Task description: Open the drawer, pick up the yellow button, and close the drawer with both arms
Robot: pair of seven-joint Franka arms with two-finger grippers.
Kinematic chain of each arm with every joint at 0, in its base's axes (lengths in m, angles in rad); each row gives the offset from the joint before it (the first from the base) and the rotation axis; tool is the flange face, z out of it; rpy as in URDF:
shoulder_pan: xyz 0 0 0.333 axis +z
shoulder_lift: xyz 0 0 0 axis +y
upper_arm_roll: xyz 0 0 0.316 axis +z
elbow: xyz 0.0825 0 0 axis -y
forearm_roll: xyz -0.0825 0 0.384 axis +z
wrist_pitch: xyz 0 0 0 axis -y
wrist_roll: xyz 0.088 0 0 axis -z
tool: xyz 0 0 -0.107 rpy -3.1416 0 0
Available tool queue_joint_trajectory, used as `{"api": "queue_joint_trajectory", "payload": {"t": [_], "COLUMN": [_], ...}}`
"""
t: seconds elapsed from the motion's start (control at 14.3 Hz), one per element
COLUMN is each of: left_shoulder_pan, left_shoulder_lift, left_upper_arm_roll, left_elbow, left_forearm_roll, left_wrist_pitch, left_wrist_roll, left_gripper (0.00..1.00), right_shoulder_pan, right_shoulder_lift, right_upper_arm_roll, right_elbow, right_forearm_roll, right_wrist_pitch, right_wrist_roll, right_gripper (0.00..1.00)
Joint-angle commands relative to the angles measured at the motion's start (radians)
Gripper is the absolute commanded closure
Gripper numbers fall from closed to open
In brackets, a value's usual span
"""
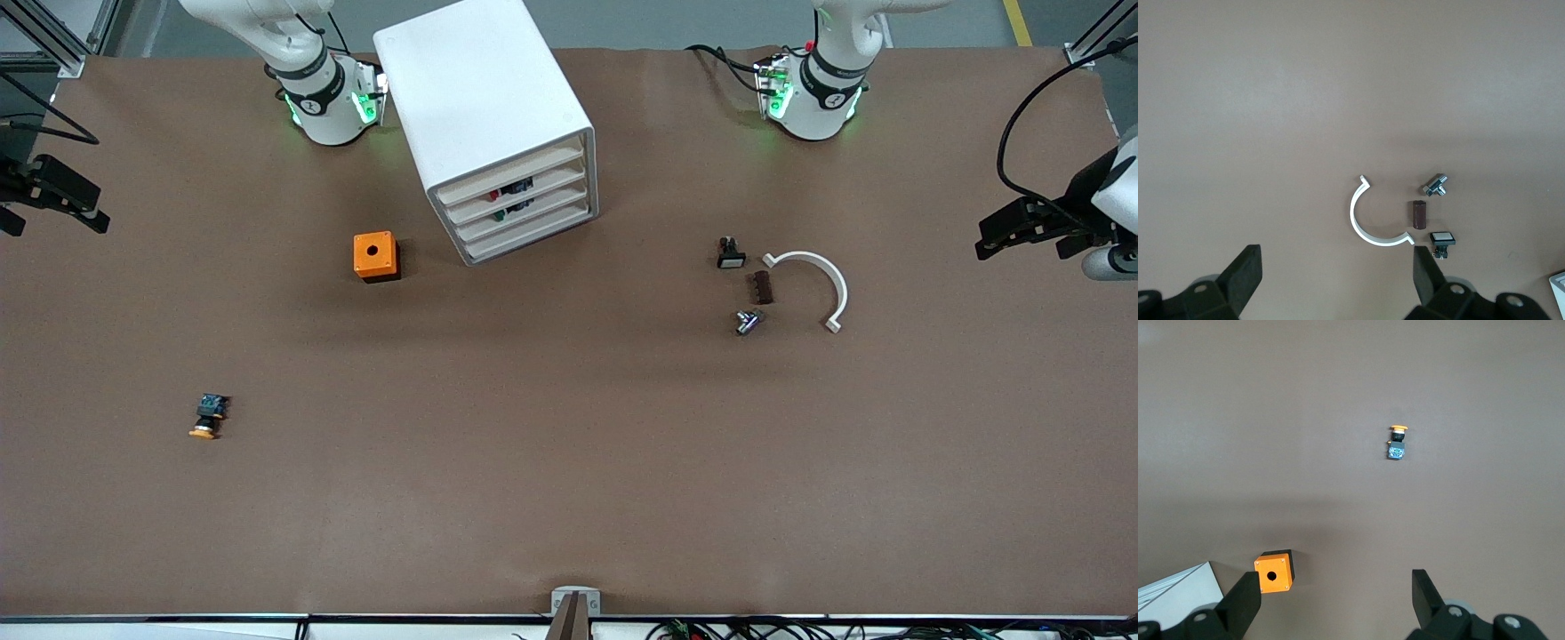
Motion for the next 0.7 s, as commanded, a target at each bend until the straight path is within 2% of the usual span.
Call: {"api": "queue_joint_trajectory", "payload": {"t": [0.0,0.63], "left_shoulder_pan": [-0.007,-0.006], "left_shoulder_lift": [-0.010,-0.008], "left_upper_arm_roll": [0.000,0.002], "left_elbow": [0.009,0.009], "left_forearm_roll": [0.000,0.000], "left_wrist_pitch": [-0.004,-0.006], "left_wrist_roll": [0.002,-0.001], "left_gripper": [0.00,0.00], "right_shoulder_pan": [0.002,-0.002], "right_shoulder_lift": [0.007,0.007], "right_upper_arm_roll": [0.007,0.007], "right_elbow": [0.021,0.015], "right_forearm_roll": [-0.024,-0.024], "right_wrist_pitch": [-0.012,-0.022], "right_wrist_roll": [0.002,0.018], "right_gripper": [0.00,0.00]}}
